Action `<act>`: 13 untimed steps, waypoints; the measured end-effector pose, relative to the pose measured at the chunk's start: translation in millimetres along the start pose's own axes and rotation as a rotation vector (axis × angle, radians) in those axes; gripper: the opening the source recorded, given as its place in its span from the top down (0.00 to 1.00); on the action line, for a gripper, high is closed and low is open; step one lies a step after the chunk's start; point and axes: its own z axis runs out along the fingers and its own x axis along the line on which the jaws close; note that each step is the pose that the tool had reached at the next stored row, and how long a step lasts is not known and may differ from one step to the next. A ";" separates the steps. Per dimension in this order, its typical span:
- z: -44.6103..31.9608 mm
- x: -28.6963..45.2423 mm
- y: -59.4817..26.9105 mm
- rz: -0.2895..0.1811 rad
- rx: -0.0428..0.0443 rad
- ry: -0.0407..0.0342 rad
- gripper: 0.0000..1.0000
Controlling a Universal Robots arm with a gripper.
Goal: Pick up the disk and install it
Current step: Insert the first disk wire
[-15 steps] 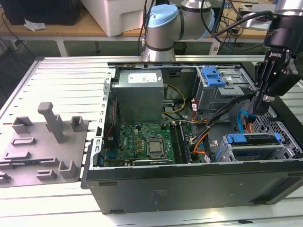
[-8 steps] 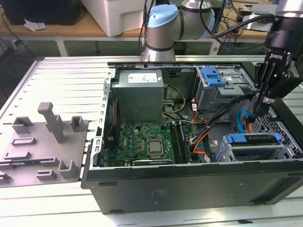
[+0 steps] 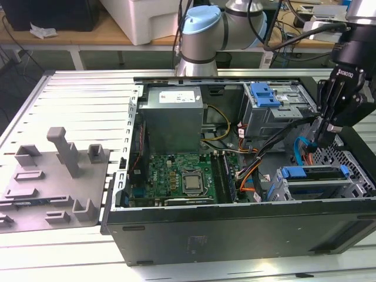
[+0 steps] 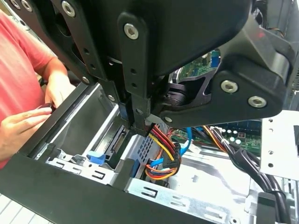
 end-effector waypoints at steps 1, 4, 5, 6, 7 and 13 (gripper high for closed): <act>0.3 1.3 0.0 -0.001 -0.0001 -0.0028 0.83; 0.7 7.6 -0.7 -0.006 -0.0009 -0.0208 0.83; 0.4 9.1 -0.8 -0.007 -0.0011 -0.0257 0.83; 0.0 11.2 -1.1 -0.008 -0.0012 -0.0332 0.83; -0.3 13.1 -1.3 -0.010 -0.0014 -0.0398 0.83; -1.6 22.1 -2.3 -0.019 -0.0045 -0.0854 0.83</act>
